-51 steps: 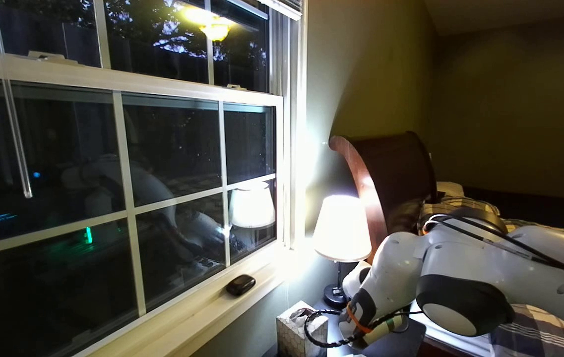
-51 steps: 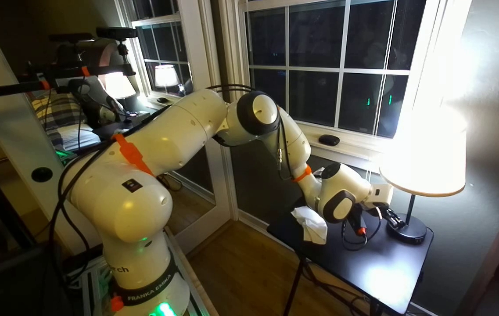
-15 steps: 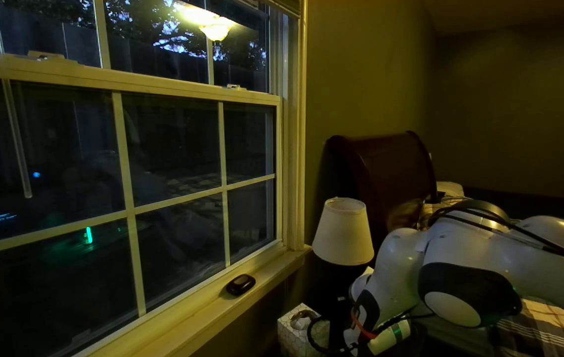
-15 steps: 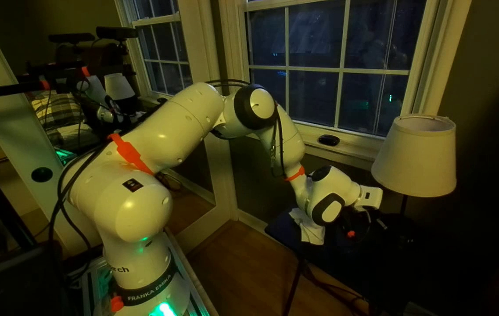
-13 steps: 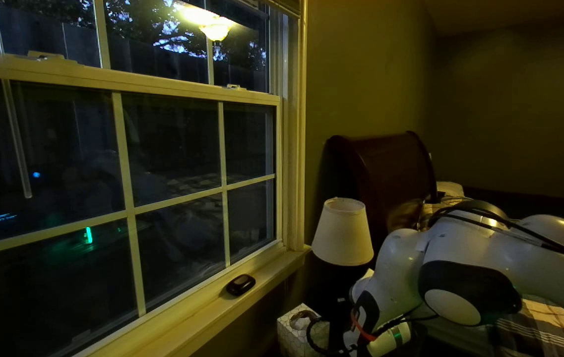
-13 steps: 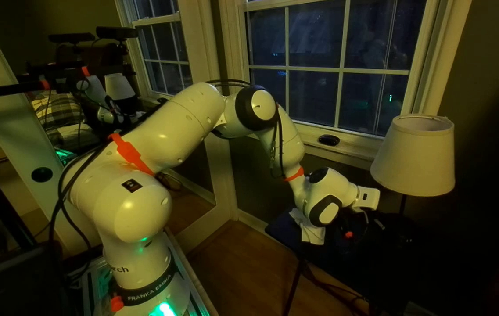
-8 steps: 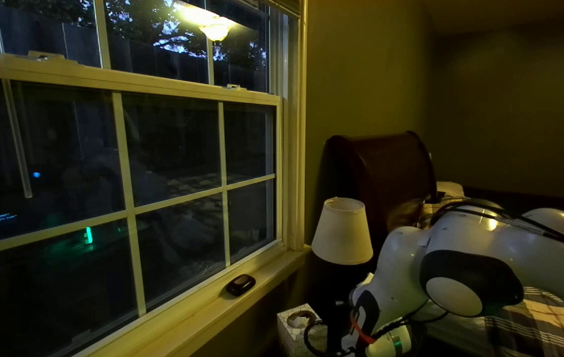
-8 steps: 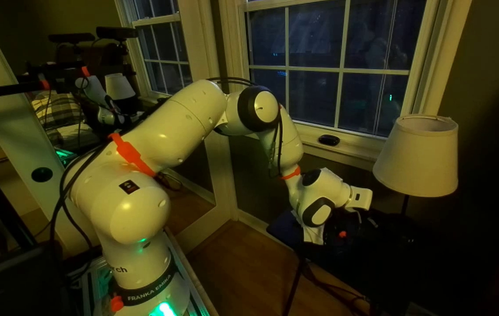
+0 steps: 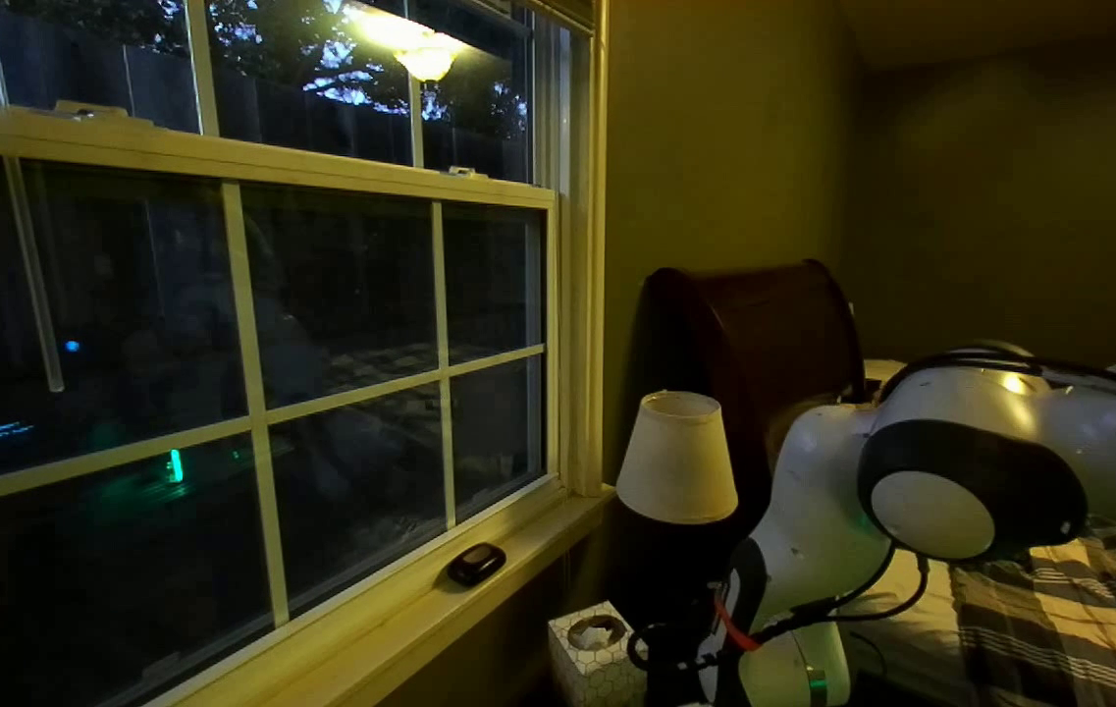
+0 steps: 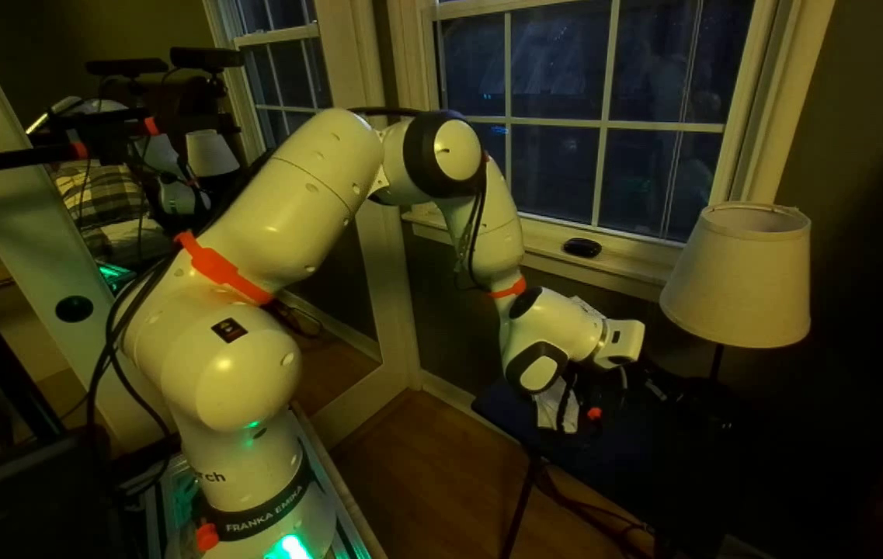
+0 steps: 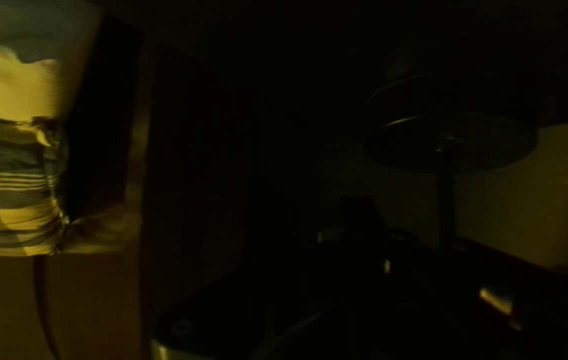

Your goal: Turn off the lamp

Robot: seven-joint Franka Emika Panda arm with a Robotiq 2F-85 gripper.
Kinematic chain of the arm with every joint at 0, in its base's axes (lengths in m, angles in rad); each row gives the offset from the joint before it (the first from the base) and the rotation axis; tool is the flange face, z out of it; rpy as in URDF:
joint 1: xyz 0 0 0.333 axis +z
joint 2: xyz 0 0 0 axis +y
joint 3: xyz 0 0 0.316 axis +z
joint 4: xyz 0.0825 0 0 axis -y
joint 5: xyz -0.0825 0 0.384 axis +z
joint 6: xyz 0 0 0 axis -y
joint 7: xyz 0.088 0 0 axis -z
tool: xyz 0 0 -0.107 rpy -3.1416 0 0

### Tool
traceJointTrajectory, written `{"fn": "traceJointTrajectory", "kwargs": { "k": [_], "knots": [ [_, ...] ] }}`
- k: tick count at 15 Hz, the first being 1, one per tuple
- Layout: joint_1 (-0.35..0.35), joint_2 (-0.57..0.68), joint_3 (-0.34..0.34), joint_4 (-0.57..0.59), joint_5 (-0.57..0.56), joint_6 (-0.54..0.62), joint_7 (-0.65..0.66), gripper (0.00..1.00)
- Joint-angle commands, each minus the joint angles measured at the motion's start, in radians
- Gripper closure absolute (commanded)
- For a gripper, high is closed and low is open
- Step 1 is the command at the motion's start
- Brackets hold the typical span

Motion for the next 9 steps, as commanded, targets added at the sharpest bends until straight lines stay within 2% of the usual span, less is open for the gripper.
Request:
{"fn": "traceJointTrajectory", "kwargs": {
  "k": [1,3,5,9],
  "knots": [
    [0.108,-0.206,-0.071,-0.249,0.116,-0.102,-0.192,1.00],
    [0.176,-0.316,-0.132,-0.354,0.165,-0.171,-0.316,1.00],
    [0.276,-0.415,-0.218,-0.440,0.235,-0.254,-0.462,1.00],
    [0.563,-0.505,-0.511,-0.528,0.389,-0.484,-0.754,1.00]
  ]
}}
